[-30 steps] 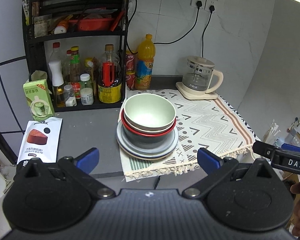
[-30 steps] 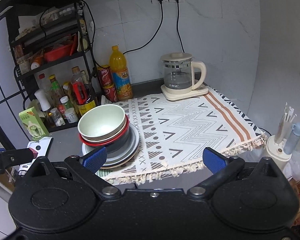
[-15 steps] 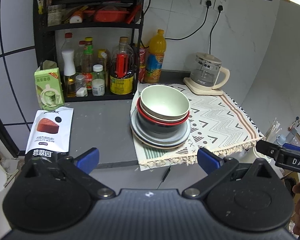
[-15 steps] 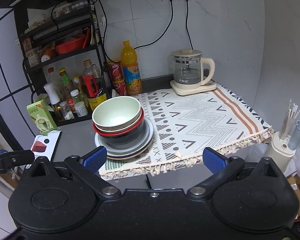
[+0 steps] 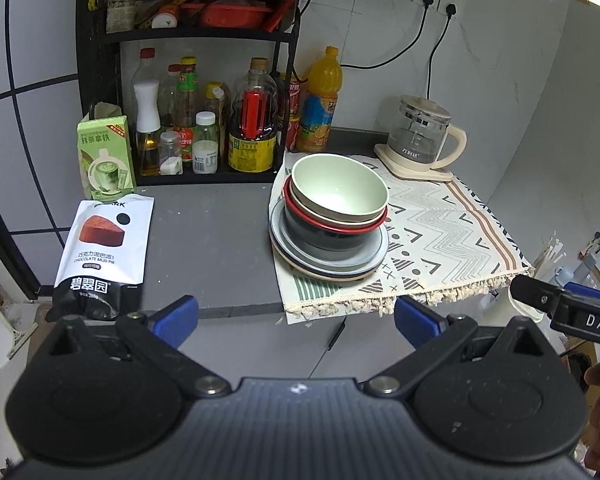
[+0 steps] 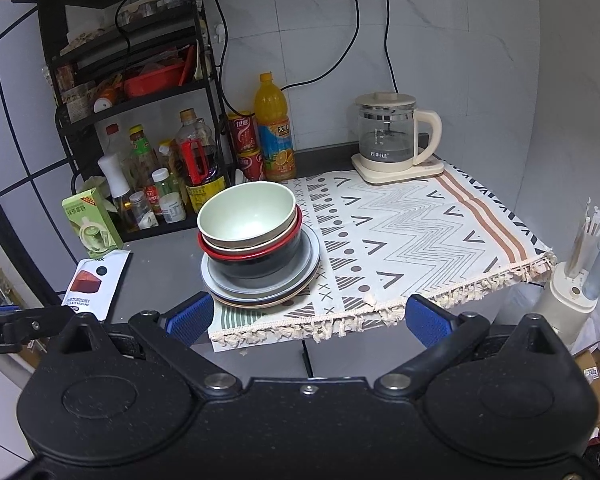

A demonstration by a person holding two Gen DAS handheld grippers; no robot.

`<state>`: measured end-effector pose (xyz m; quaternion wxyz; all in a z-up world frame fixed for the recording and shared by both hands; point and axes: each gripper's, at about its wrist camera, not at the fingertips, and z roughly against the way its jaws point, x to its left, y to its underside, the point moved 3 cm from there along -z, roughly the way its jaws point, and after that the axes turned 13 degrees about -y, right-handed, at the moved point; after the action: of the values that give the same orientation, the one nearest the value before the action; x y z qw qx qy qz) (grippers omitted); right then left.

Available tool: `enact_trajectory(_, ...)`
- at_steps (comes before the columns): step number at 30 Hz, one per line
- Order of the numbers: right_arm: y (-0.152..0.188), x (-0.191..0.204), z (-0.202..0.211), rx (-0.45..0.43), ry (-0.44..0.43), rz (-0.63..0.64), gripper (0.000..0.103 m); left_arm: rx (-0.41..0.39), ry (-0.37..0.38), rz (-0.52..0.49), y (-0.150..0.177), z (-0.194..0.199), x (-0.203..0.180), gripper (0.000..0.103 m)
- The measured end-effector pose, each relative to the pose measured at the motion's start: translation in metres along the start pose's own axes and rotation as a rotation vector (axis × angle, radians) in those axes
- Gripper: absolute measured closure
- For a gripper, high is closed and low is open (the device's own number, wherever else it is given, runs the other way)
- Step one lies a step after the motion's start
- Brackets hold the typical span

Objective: Organize plates and bowls

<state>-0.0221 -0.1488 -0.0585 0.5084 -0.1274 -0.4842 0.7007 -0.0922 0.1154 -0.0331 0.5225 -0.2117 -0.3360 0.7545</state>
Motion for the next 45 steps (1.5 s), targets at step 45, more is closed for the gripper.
enact_trajectory(45,0.005,-0.009,0.009,-0.004,0.043,-0.028,0.000,0.031,0.055,-0.058,-0.004,-0.013,-0.017,0.000)
